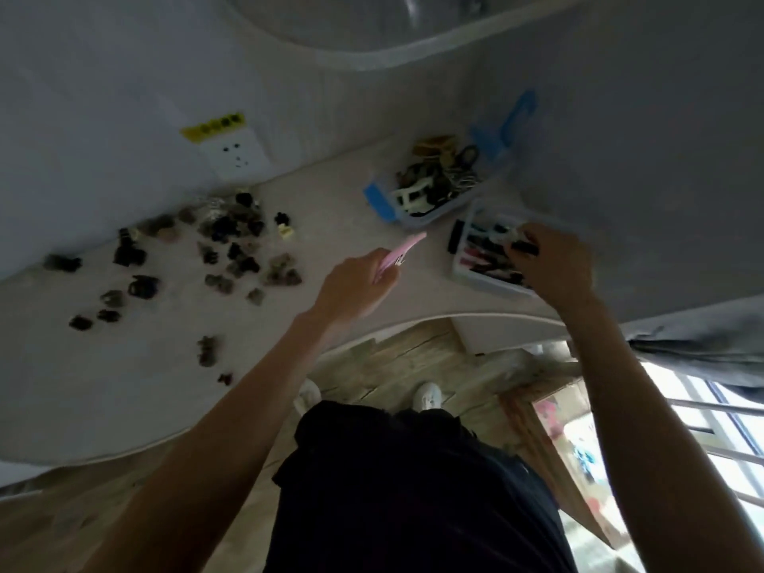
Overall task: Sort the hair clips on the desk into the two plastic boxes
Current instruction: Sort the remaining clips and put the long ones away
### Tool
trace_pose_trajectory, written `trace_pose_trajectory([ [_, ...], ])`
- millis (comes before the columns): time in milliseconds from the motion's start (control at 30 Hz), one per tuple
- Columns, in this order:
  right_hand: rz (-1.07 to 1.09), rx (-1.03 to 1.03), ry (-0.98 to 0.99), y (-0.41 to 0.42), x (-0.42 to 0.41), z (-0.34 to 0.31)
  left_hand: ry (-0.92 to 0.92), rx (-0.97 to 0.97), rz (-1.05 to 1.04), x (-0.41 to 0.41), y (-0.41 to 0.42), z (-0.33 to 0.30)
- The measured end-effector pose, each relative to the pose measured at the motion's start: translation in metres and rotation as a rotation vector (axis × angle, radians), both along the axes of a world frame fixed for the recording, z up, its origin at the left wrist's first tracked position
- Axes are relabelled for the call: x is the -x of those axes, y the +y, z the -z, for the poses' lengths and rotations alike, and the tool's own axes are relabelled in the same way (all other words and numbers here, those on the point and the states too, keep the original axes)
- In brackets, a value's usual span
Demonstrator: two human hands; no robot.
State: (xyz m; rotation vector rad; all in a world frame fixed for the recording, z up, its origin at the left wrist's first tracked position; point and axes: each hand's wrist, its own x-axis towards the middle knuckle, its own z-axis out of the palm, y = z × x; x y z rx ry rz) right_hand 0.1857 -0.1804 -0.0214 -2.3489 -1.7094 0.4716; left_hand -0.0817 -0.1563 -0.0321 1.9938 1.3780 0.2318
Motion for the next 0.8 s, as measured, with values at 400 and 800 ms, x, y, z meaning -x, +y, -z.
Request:
trace_pose_trajectory([
  [400, -0.285, 0.070, 0.222, 0.006, -0.043, 0.024, 0.189, -0.202, 0.140, -0.101, 0.010, -0.012],
  [800, -0.136, -0.075, 0.266, -0.019, -0.056, 0.024, 0.294, -0.359, 0.549, -0.170, 0.037, 0.017],
])
